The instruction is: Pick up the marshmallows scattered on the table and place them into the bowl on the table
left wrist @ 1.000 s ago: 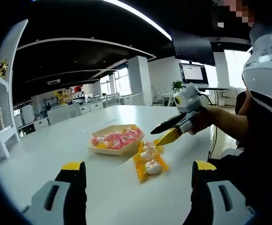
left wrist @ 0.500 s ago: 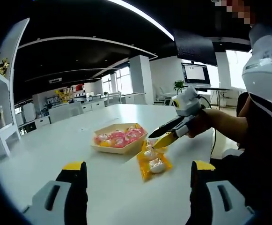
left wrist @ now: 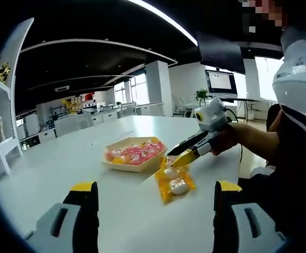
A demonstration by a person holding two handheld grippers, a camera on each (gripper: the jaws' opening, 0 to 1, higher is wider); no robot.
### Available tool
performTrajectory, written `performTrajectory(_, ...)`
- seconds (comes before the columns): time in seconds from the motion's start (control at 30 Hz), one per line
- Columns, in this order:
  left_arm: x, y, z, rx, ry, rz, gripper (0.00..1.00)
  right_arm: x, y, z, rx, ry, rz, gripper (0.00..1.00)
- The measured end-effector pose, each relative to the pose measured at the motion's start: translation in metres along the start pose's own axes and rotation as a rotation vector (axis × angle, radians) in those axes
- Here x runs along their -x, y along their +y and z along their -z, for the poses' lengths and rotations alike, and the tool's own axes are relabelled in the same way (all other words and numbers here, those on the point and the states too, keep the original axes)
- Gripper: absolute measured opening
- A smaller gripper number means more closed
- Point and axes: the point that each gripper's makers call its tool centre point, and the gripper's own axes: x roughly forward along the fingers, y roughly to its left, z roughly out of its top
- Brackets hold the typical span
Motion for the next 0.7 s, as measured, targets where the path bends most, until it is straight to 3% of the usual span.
performTrajectory(0.53, -0.0012, -0.0015, 0.0014, 0.005, 0.01, 0.004, 0.88, -0.0012, -0.0021, 0.0068, 0.126, 0.022, 0.027, 0.25)
performTrajectory(0.7, -0.0011, -0.0029, 0.0014, -0.002, 0.015, 0.003, 0.88, -0.0001, -0.0004, 0.0054, 0.091, 0.008, 0.035, 0.18)
